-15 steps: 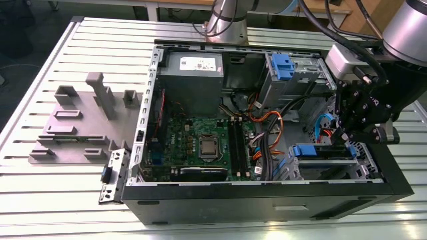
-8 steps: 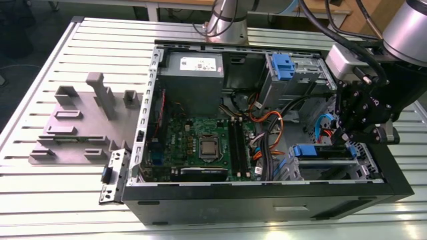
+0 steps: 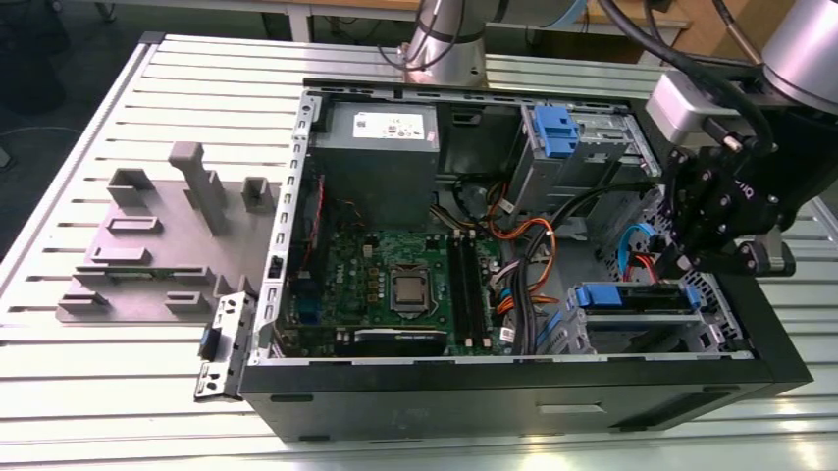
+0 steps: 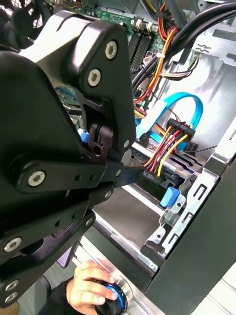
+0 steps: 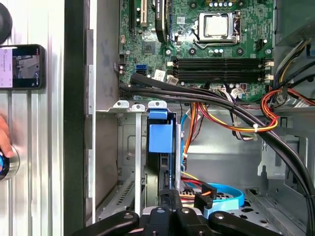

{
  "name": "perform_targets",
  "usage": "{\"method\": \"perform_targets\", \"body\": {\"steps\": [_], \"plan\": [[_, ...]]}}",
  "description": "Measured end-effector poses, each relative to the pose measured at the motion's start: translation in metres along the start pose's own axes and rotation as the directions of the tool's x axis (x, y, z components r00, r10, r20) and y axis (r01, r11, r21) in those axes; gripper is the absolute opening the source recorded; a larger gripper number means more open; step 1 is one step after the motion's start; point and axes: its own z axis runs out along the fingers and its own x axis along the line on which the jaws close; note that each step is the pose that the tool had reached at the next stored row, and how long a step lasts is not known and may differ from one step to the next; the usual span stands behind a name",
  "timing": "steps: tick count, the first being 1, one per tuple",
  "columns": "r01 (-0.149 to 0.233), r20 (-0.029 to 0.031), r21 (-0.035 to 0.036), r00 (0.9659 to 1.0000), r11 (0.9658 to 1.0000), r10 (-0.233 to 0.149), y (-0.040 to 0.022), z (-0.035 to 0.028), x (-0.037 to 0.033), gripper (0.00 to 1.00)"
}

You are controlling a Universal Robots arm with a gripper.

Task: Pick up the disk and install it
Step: 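Insert the second disk wire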

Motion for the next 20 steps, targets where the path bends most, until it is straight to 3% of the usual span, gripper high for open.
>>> {"method": "perform_targets", "body": {"steps": [5, 14, 20], "plan": [[0.000, 0.0000, 0.0000, 1.0000, 1.0000, 0.000, -0.0001, -0.0049, 0.0004, 0.11], [0.000, 0.0001, 0.0000, 1.0000, 1.0000, 0.000, -0.0001, -0.0053, 0.0004, 0.11], [0.000, 0.0000, -0.0001, 1.0000, 1.0000, 0.000, 0.0087, -0.0054, 0.0006, 0.11]]}}
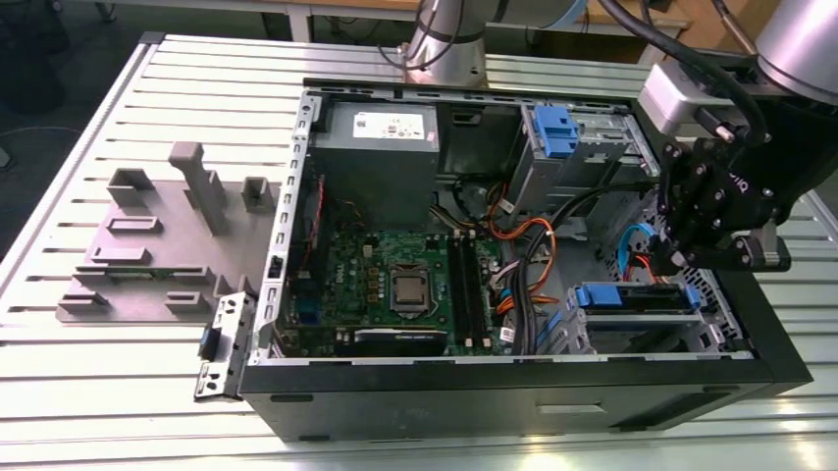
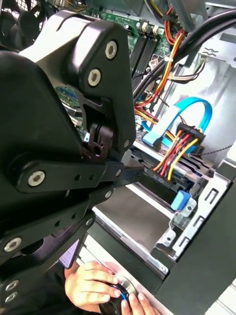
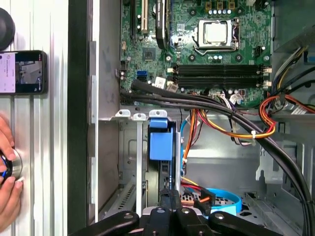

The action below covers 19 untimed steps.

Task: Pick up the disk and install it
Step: 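Insert the second disk wire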

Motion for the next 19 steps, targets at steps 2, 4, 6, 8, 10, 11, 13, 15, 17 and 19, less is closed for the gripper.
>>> {"method": "perform_targets", "body": {"steps": [2, 4, 6, 8, 10, 11, 13, 15, 17, 19], "plan": [[0.000, 0.0000, -0.0001, 1.0000, 1.0000, 0.000, 0.0001, 0.0000, 0.0000, 0.11], [0.000, -0.0003, -0.0011, 1.0000, 1.0000, 0.000, 0.0001, -0.0012, -0.0006, 0.11], [0.000, 0.0001, -0.0025, 1.0000, 1.0000, 0.000, 0.0001, -0.0027, -0.0013, 0.11], [0.000, 0.0001, -0.0046, 1.0000, 1.0000, 0.000, 0.0001, -0.0050, -0.0024, 0.11], [0.001, -0.0002, -0.0062, 1.0000, 1.0000, -0.001, 0.0000, -0.0077, -0.0037, 0.11], [0.001, 0.0000, -0.0074, 1.0000, 1.0000, -0.001, 0.0000, -0.0089, -0.0044, 0.11], [0.001, -0.0001, -0.0106, 1.0000, 0.9999, -0.001, -0.0001, -0.0115, -0.0055, 0.11], [0.001, 0.0001, -0.0135, 1.0000, 0.9999, -0.001, -0.0001, -0.0138, -0.0071, 0.11], [0.002, -0.0002, -0.0186, 1.0000, 0.9998, -0.002, -0.0010, -0.0150, -0.0093, 0.11], [0.002, -0.0001, -0.0241, 1.0000, 0.9997, -0.002, -0.0023, -0.0152, -0.0115, 0.11]]}}
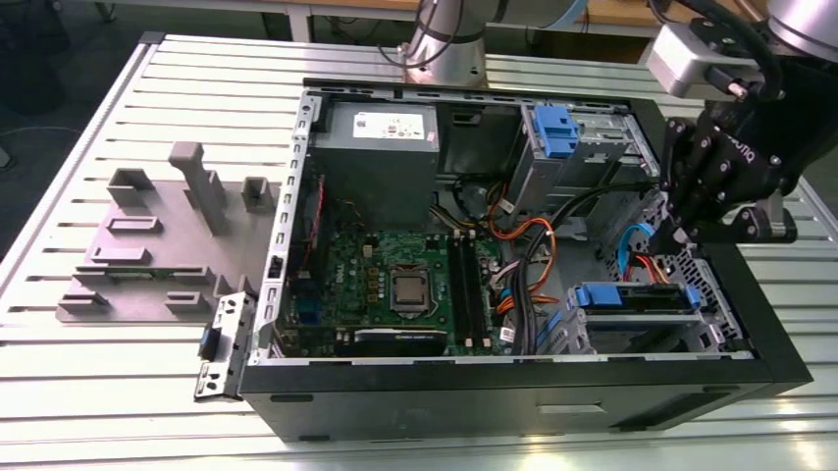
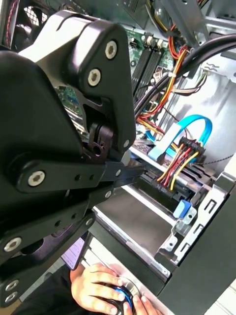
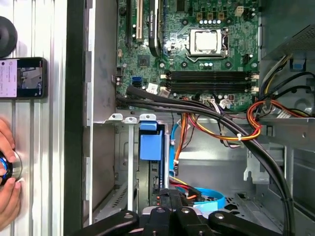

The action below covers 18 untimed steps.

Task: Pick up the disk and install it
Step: 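Insert the second disk wire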

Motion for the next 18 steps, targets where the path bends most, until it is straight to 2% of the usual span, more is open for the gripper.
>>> {"method": "perform_targets", "body": {"steps": [5, 9, 13, 14, 15, 16, 18], "plan": [[0.001, -0.0003, -0.0122, 1.0000, 0.9999, -0.001, -0.0023, -0.0008, -0.0084, 0.11], [0.001, -0.0008, -0.0147, 1.0000, 0.9999, -0.001, -0.0032, -0.0013, -0.0155, 0.11], [0.001, -0.0024, -0.0160, 1.0000, 0.9999, -0.001, -0.0040, -0.0004, -0.0184, 0.11], [0.001, -0.0040, -0.0162, 1.0000, 0.9999, -0.001, -0.0040, 0.0003, -0.0186, 0.17], [0.001, -0.0062, -0.0163, 1.0000, 0.9999, -0.001, -0.0041, 0.0011, -0.0188, 0.17], [0.002, -0.0089, -0.0163, 1.0000, 0.9999, -0.002, -0.0042, 0.0021, -0.0190, 0.24], [0.002, -0.0161, -0.0162, 0.9999, 0.9999, -0.003, -0.0042, 0.0038, -0.0193, 0.24]]}}
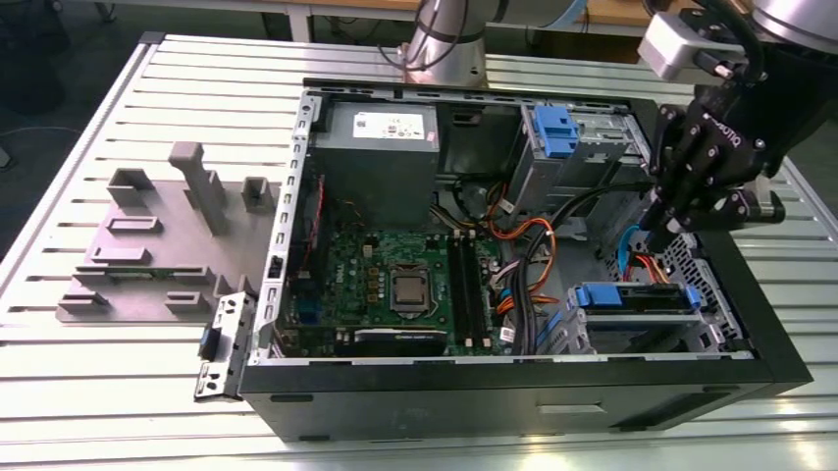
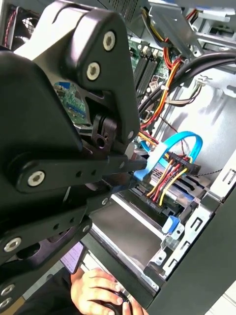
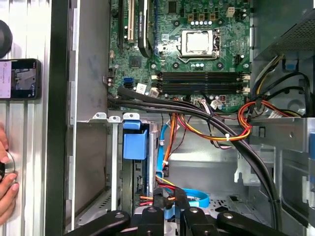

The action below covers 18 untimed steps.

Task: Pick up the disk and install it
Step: 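Insert the second disk wire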

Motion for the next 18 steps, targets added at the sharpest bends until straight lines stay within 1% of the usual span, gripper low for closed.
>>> {"method": "perform_targets", "body": {"steps": [4, 6, 11, 12, 13, 16, 18], "plan": [[0.001, -0.0109, 0.0002, 0.9999, 1.0000, -0.001, -0.0001, 0.0039, -0.0006, 0.24], [0.002, -0.0136, 0.0003, 0.9999, 1.0000, -0.002, -0.0002, 0.0060, -0.0009, 0.24], [0.002, -0.0148, 0.0004, 0.9999, 1.0000, -0.002, -0.0004, 0.0110, -0.0014, 0.24], [0.002, -0.0149, 0.0004, 0.9999, 1.0000, -0.002, -0.0004, 0.0114, -0.0015, 0.22], [0.002, -0.0149, 0.0004, 0.9999, 1.0000, -0.002, -0.0004, 0.0116, -0.0014, 0.16], [0.006, -0.0148, 0.0008, 0.9999, 1.0000, -0.006, -0.0003, 0.0121, 0.0007, 0.16], [0.009, -0.0150, 0.0012, 0.9998, 1.0000, -0.009, 0.0004, 0.0125, 0.0033, 0.16]]}}
